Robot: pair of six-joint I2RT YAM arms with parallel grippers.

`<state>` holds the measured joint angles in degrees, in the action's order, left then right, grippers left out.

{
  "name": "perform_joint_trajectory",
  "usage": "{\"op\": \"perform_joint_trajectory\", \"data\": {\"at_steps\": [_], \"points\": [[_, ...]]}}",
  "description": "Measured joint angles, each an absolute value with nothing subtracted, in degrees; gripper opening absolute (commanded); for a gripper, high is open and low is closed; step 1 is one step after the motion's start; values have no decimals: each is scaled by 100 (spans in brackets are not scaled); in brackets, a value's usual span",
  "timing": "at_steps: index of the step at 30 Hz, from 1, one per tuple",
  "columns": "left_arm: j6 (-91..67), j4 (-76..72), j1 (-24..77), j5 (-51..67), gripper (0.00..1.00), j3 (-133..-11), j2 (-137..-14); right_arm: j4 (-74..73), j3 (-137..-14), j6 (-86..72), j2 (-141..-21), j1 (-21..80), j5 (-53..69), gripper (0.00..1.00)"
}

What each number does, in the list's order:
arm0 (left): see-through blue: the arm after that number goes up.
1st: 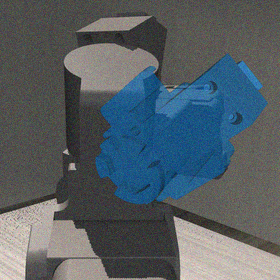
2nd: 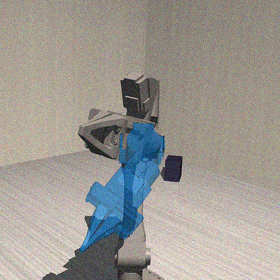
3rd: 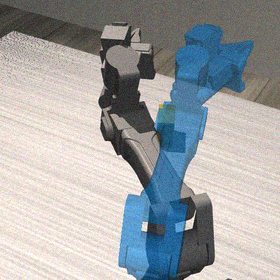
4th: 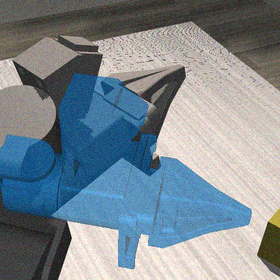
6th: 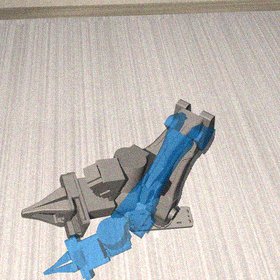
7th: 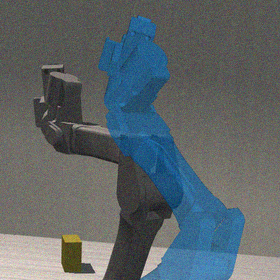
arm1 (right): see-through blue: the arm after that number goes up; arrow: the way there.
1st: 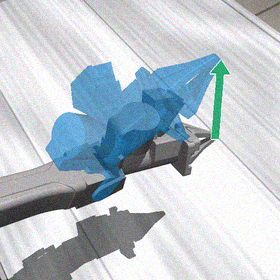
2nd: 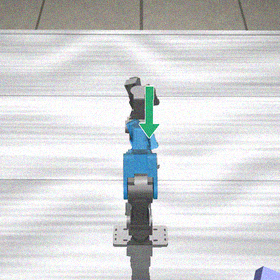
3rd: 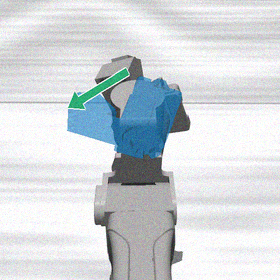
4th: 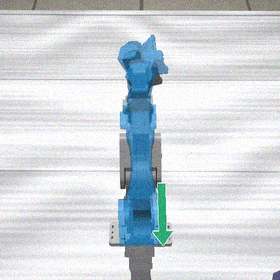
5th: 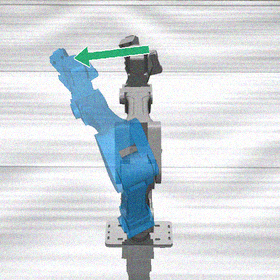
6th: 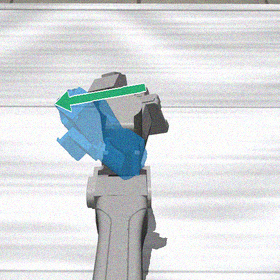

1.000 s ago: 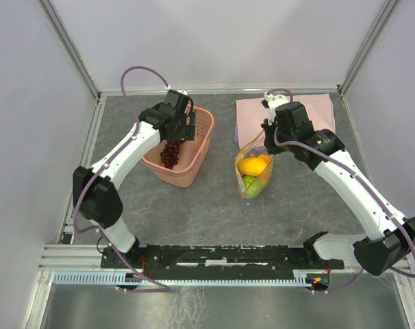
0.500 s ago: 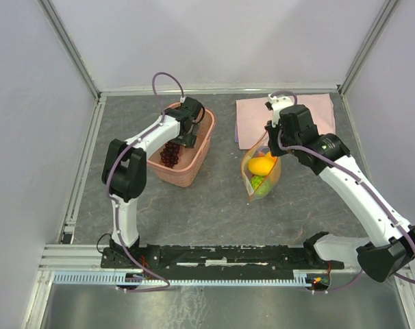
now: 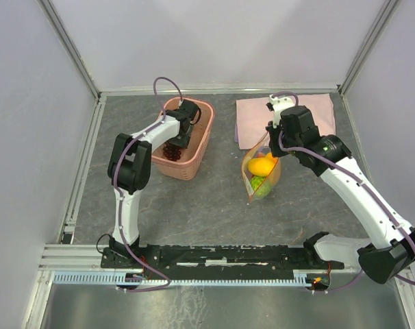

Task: Place the food in the zip-top bag and seal the zipper
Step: Pick up the fake fruit from the bin.

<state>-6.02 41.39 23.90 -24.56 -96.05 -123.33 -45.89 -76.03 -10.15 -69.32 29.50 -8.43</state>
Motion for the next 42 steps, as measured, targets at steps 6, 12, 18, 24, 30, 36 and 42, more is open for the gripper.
{"op": "perform_joint_trajectory", "data": {"at_steps": [6, 12, 18, 24, 30, 36, 42], "points": [[-598, 4088, 2285, -2224, 33, -9585, -12302, -4589, -7603, -1015, -6925, 2950, -867, 4], [-602, 3962, 2287, -2060, 23, -9351, -12020, -4589, -7603, -1015, -6925, 2950, -867, 4], [-639, 3835, 2290, -1868, 14, -9102, -11655, -4589, -7603, -1020, -6904, 2950, -867, 4], [-895, 3752, 2290, -1752, 10, -8825, -11078, -4591, -7603, -1022, -6893, 2950, -897, 3], [-1160, 3704, 2290, -1570, 8, -8536, -10167, -4591, -7603, -1039, -6895, 2950, -893, 3], [-1398, 3398, 2342, -1389, 7, -8152, -8794, -4591, -7603, -1107, -6906, 2950, -888, 3], [-1573, 2974, 2626, -1149, 6, -7771, -7780, -4591, -7603, -1194, -6906, 2950, -891, 3]]}}
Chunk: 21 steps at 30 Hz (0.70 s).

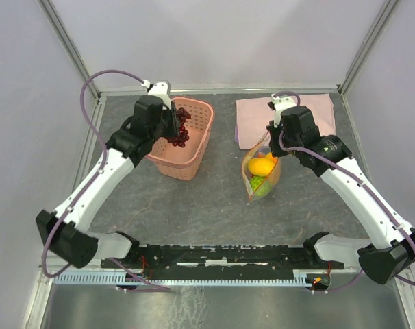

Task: Place the food in the zip-top bag and seal the zipper
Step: Pick up the fake fruit from the bin, then place the fake fruit in the zipper food storage bag.

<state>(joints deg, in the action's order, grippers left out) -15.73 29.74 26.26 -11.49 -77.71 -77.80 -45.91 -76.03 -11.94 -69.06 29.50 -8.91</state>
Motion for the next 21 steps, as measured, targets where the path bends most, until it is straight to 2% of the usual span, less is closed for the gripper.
{"op": "perform_joint_trajectory", "data": {"at_steps": [11, 21], "points": [[-2178, 1855, 3972, -661, 5, -6737, -6285, -4587, -7603, -1369, -6906, 2947, -886, 2], [-2582, 517, 5146, -252, 4, -6228, -6333, -4584, -7603, -1511, -6906, 2945, -773, 2]]}}
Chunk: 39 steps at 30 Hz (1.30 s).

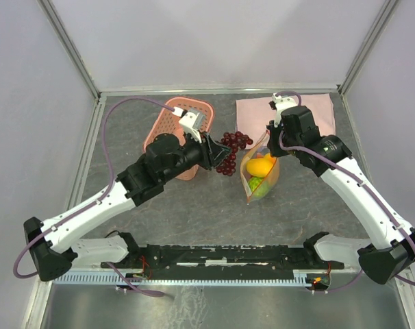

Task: Place the food in the zip-top bag and seal the zipper
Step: Place the fake fruit in the zipper food storage bag.

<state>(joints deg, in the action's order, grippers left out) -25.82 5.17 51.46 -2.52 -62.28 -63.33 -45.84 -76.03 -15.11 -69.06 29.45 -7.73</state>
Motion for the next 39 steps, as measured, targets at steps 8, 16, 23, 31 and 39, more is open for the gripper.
{"op": "perform_joint_trajectory", "data": {"at_steps": [8, 16, 23, 31, 39], "points": [[-2644, 314, 5513, -45, 4, -6246, -6674, -4584, -7603, -1566, -6908, 2945, -729, 2], [-2700, 414, 5833, 32, 4, -6431, -7076, -4584, -7603, -1601, -6923, 2945, -600, 2], [-2700, 893, 5889, -95, 3, -7144, -7734, -4587, -7605, -1623, -6923, 2939, -460, 2], [-2703, 1817, 5896, -867, 3, -7881, -8340, -4589, -7605, -1625, -6921, 2915, -196, 2], [-2700, 2405, 5896, -1500, 3, -8230, -8580, -4591, -7644, -1625, -6919, 2915, 45, 3]]}}
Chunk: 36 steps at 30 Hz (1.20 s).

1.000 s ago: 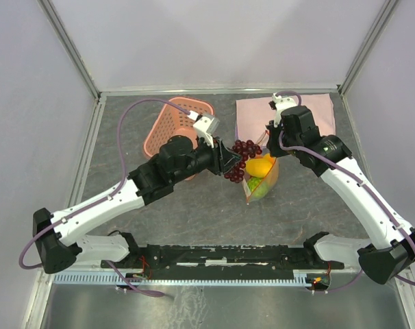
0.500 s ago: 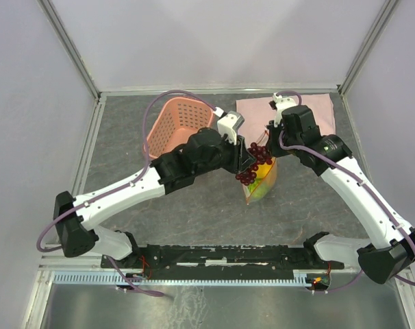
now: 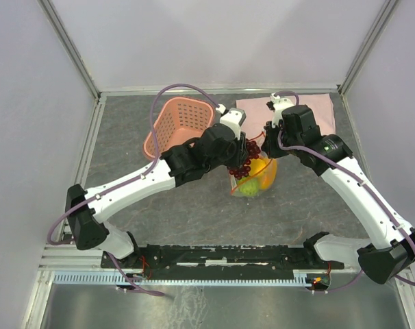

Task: Place the food in the zip-top bag and seal the zipper
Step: Place the fake fruit in the zipper food storage bag.

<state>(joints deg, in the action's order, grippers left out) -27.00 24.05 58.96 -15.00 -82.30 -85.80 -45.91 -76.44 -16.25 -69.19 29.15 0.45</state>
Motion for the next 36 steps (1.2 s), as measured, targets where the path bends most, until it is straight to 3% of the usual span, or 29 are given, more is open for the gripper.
{"op": "perform_joint_trajectory", "data": {"at_steps": [11, 14, 17, 24, 28, 36], "points": [[-2698, 2429, 6051, -1660, 9, -8418, -9030, -4451, -7644, -1739, -6919, 2912, 357, 3], [-2698, 2364, 6051, -1925, 21, -8440, -9118, -4414, -7644, -1778, -6919, 2912, 421, 3], [-2696, 2276, 6051, -2099, 40, -8447, -9179, -4390, -7638, -1802, -6917, 2912, 458, 3], [-2692, 2156, 6051, -2038, 66, -8449, -9188, -4377, -7609, -1822, -6893, 2912, 355, 4], [-2692, 2084, 6051, -1905, 76, -8326, -8943, -4390, -7603, -1800, -6895, 2912, 233, 4], [-2231, 2082, 6016, -1892, 84, -8112, -7937, -4436, -7712, -1551, -7118, 2912, 121, 3]]}}
